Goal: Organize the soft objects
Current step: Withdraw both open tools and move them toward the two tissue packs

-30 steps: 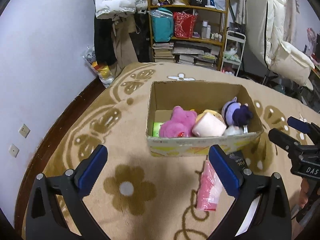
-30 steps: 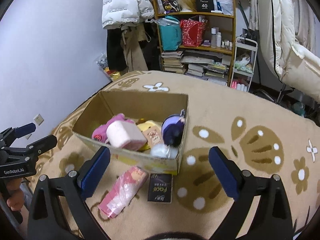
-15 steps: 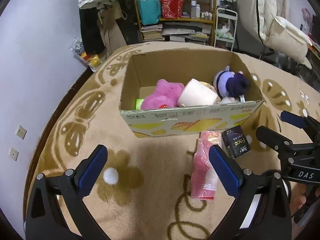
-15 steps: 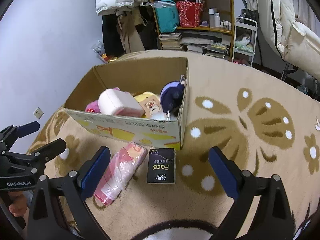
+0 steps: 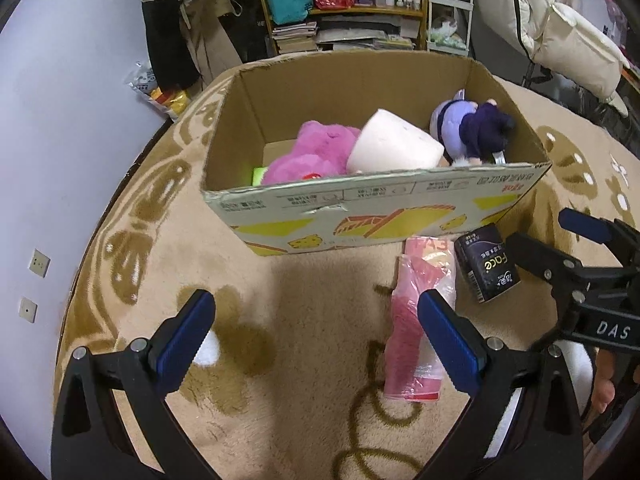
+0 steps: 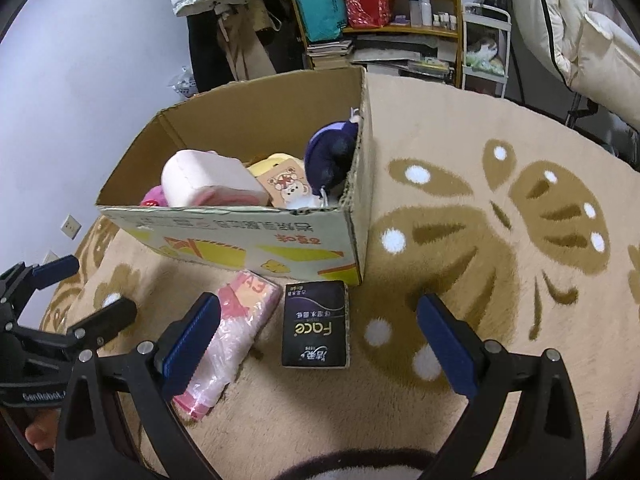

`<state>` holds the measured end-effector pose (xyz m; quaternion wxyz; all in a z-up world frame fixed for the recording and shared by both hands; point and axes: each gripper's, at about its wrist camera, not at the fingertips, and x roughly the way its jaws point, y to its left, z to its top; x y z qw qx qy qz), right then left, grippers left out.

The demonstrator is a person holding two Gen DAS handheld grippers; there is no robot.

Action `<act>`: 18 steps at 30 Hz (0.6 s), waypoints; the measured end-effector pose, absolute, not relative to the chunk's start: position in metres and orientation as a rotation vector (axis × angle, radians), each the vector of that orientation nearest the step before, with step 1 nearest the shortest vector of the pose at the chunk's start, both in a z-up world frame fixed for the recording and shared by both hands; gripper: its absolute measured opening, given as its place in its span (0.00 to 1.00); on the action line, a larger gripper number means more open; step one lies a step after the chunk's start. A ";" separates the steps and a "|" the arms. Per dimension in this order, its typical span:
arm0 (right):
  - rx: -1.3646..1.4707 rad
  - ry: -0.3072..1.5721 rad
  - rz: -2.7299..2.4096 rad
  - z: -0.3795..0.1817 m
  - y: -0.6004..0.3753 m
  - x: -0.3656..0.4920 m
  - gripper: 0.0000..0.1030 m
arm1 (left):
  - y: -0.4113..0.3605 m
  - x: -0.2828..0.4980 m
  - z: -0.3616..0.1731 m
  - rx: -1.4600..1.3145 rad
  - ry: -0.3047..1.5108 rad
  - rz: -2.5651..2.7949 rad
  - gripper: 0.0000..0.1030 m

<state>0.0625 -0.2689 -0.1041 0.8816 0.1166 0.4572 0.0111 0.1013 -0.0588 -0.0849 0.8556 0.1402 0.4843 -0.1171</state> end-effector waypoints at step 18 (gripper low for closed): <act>0.281 1.064 0.017 -0.144 -0.275 0.087 1.00 | -0.080 0.116 -0.123 0.317 1.122 -0.316 0.98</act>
